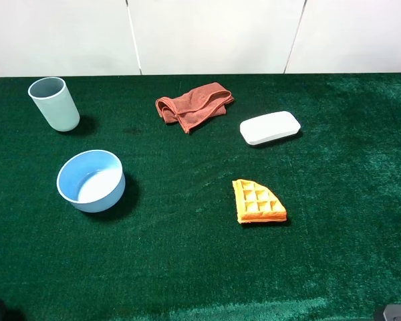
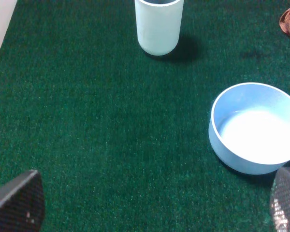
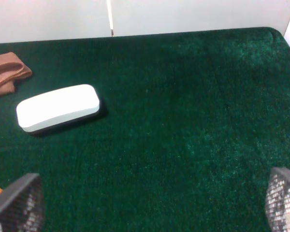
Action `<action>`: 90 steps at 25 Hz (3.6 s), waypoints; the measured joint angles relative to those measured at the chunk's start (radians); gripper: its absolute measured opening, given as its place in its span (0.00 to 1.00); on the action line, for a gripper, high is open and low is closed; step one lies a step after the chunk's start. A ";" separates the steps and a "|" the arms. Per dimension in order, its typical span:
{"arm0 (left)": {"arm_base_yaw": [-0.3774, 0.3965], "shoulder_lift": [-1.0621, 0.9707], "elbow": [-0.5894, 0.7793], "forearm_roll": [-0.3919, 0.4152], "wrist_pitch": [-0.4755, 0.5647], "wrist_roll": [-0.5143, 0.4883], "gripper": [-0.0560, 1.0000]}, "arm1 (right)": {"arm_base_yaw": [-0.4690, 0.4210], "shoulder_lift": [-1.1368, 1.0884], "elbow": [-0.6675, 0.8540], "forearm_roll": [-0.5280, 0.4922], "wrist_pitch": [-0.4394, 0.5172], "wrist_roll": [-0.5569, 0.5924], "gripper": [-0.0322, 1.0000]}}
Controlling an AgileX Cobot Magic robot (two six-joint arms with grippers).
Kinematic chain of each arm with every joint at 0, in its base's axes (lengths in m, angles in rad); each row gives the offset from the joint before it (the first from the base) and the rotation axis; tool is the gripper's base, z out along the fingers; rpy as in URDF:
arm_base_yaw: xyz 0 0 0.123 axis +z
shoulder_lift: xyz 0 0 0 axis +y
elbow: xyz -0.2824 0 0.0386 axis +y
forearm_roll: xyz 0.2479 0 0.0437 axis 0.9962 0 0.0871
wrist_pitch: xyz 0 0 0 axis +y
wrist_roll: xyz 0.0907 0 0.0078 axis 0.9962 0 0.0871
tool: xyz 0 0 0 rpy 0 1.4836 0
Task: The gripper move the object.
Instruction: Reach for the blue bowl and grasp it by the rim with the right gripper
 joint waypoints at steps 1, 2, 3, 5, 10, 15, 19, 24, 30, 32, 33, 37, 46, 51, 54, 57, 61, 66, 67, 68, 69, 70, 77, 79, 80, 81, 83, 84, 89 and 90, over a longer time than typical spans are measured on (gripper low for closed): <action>0.000 0.000 0.000 0.000 0.000 0.000 0.93 | 0.000 0.000 0.000 0.000 0.000 0.000 0.70; 0.000 0.000 0.000 0.000 0.000 0.000 0.93 | 0.000 0.000 0.000 0.000 0.000 0.000 0.70; 0.000 0.000 0.000 0.000 0.000 0.000 0.93 | 0.000 0.000 0.000 0.000 0.000 0.000 0.70; 0.000 0.000 0.000 0.000 0.000 0.000 0.93 | 0.000 0.000 0.000 0.000 0.000 0.000 0.70; 0.000 0.000 0.000 0.000 0.000 0.000 0.93 | 0.000 0.000 0.000 0.000 0.000 0.000 0.70; 0.000 0.000 0.000 0.000 0.000 0.000 0.93 | 0.000 0.000 0.000 0.000 0.000 0.000 0.70; 0.000 0.000 0.000 0.000 0.000 0.000 0.93 | 0.000 0.000 0.000 0.000 0.000 0.000 0.70; 0.000 0.000 0.000 0.000 0.000 0.000 0.93 | 0.000 0.000 0.000 0.000 0.000 0.000 0.70; 0.000 0.000 0.000 0.000 0.000 0.000 0.93 | 0.000 0.000 0.000 0.000 0.000 0.000 0.70; 0.000 0.000 0.000 0.000 0.000 0.000 0.93 | 0.000 0.000 0.000 0.000 0.000 0.000 0.70; 0.000 0.000 0.000 0.000 0.000 0.000 0.93 | 0.000 0.000 0.000 0.000 0.000 0.000 0.70; 0.000 0.000 0.000 0.000 0.000 0.000 0.93 | 0.000 0.000 0.000 0.000 0.000 0.000 0.70; 0.000 0.000 0.000 0.000 0.000 0.000 0.93 | 0.000 0.000 0.000 0.000 0.000 0.000 0.70; 0.000 0.000 0.000 0.000 0.000 0.000 0.93 | 0.000 0.000 0.000 0.000 0.000 0.000 0.70; 0.000 0.000 0.000 0.000 0.000 0.000 0.93 | 0.000 0.000 0.000 0.000 0.000 0.000 0.70; 0.000 0.000 0.000 0.000 0.000 0.000 0.93 | 0.000 0.000 0.000 0.000 0.000 0.000 0.70; 0.000 0.000 0.000 0.000 0.000 0.000 0.93 | 0.000 0.000 0.000 0.000 0.000 0.000 0.70; 0.000 0.000 0.000 0.000 0.000 0.000 0.93 | 0.000 0.000 0.000 0.000 0.000 0.000 0.70; 0.000 0.000 0.000 0.000 0.000 0.000 0.93 | 0.000 0.000 0.000 0.000 0.000 0.000 0.70; 0.000 0.000 0.000 0.000 0.000 0.000 0.93 | 0.000 0.000 0.000 0.000 0.000 0.000 0.70; 0.000 0.000 0.000 0.000 0.000 0.000 0.93 | 0.000 0.000 0.000 0.000 0.000 0.000 0.70; 0.000 0.000 0.000 0.000 0.000 0.000 0.93 | 0.000 0.000 0.000 0.000 0.000 0.000 0.70; 0.000 0.000 0.000 0.000 0.000 0.000 0.93 | 0.000 0.000 0.000 0.003 0.000 0.000 0.70; 0.000 0.000 0.000 0.000 0.000 0.000 0.93 | 0.000 0.000 0.000 0.003 0.000 0.000 0.70; 0.000 0.000 0.000 0.000 0.000 0.000 0.93 | 0.000 0.000 0.000 0.003 0.000 0.000 0.70; 0.000 0.000 0.000 0.000 0.000 0.000 0.93 | 0.000 0.000 0.000 0.003 0.000 0.000 0.70; 0.000 0.000 0.000 0.000 0.000 0.000 0.93 | 0.000 0.000 0.000 0.003 0.000 0.000 0.70; 0.000 0.000 0.000 0.000 0.000 0.000 0.93 | 0.000 0.000 0.000 0.003 0.000 0.000 0.70; 0.000 0.000 0.000 0.000 0.000 0.000 0.93 | 0.000 0.000 0.000 0.003 0.000 0.000 0.70; 0.000 0.000 0.000 0.000 0.000 0.000 0.93 | 0.000 0.000 0.000 0.003 0.000 0.000 0.70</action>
